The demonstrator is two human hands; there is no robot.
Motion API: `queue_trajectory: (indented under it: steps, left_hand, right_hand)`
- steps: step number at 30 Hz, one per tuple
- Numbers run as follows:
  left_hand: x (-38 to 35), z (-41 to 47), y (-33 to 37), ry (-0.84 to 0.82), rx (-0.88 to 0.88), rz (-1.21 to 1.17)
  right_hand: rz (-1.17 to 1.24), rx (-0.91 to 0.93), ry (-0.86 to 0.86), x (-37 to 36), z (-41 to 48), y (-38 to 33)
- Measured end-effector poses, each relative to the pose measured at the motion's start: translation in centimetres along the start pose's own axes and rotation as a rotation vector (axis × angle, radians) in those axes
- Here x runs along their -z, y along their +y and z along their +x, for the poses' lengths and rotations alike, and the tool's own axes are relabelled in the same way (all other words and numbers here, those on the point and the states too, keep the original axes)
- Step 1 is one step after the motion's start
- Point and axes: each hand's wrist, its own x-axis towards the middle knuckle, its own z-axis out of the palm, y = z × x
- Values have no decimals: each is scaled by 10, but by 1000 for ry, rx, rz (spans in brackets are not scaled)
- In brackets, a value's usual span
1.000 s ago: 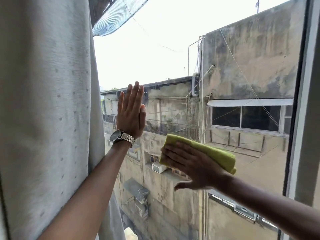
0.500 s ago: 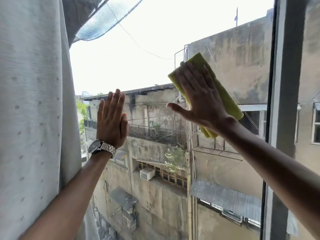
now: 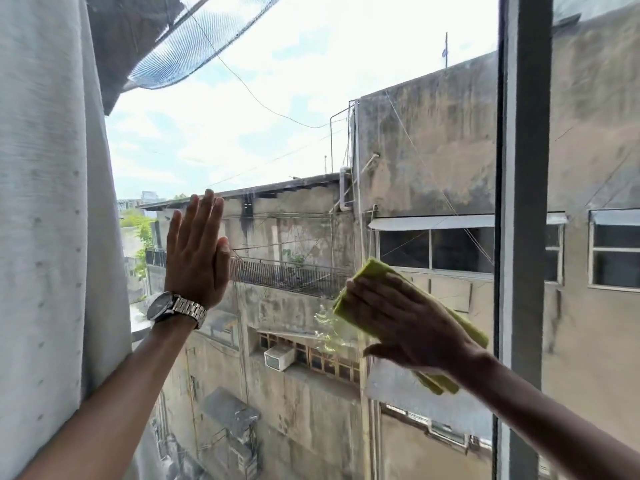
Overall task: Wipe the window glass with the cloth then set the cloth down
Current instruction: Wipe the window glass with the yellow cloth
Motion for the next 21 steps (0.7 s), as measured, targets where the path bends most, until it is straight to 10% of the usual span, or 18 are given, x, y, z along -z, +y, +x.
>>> queue_trajectory:
  steps: [7,16,21]
  left_hand:
    - [3,-1,3,0,-9,-6]
    - [6,-1,6,-10,8,12]
    - [4,0,4,-9,10,0]
  right_hand:
    - [82,-489,121,25,69,27]
    - [59,-46,-25,-34,-8,-105]
    - [25,-367,183,-10,38,-35]
